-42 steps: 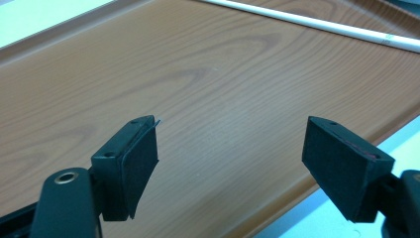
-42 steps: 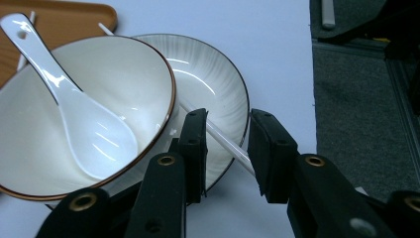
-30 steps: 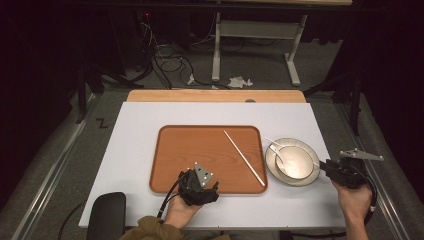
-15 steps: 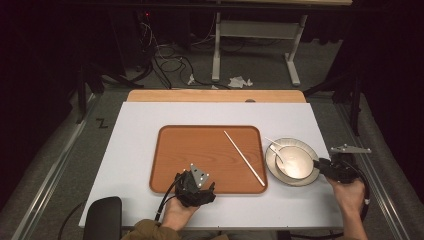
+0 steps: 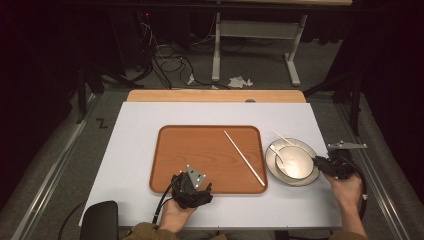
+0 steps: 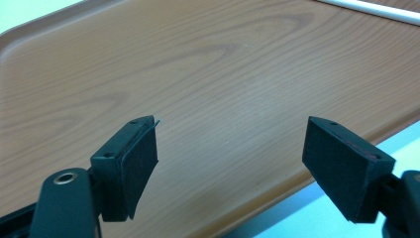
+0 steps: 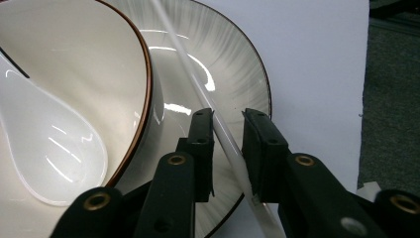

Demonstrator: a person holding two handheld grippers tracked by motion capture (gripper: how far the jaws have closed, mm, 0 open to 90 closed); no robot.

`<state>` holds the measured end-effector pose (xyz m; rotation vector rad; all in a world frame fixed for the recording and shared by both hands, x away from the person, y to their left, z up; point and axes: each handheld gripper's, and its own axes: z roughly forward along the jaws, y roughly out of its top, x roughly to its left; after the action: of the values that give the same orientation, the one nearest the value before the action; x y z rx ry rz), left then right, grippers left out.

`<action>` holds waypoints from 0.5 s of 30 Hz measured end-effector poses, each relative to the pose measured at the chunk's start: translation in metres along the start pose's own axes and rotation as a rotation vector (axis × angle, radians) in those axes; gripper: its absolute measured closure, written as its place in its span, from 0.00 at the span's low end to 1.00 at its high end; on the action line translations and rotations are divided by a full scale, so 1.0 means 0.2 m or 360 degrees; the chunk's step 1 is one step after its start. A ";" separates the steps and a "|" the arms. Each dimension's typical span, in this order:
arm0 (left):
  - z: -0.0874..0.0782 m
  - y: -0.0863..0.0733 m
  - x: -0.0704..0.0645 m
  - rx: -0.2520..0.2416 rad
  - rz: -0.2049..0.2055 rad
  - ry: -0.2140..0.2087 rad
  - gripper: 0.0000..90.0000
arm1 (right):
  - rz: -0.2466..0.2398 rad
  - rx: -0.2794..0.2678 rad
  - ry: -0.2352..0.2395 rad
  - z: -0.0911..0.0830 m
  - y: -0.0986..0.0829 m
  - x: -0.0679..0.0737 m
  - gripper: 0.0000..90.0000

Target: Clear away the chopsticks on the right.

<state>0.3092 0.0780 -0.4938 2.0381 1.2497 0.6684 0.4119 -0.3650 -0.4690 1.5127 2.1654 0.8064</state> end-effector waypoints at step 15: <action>-0.01 -0.01 0.01 0.0011 -0.0014 0.0013 0.24 | 0.0037 0.0036 0.0045 0.03 0.02 -0.01 0.94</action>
<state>0.3066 0.0808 -0.4944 2.0364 1.2665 0.6694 0.4193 -0.3641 -0.4704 1.5489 2.1882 0.8183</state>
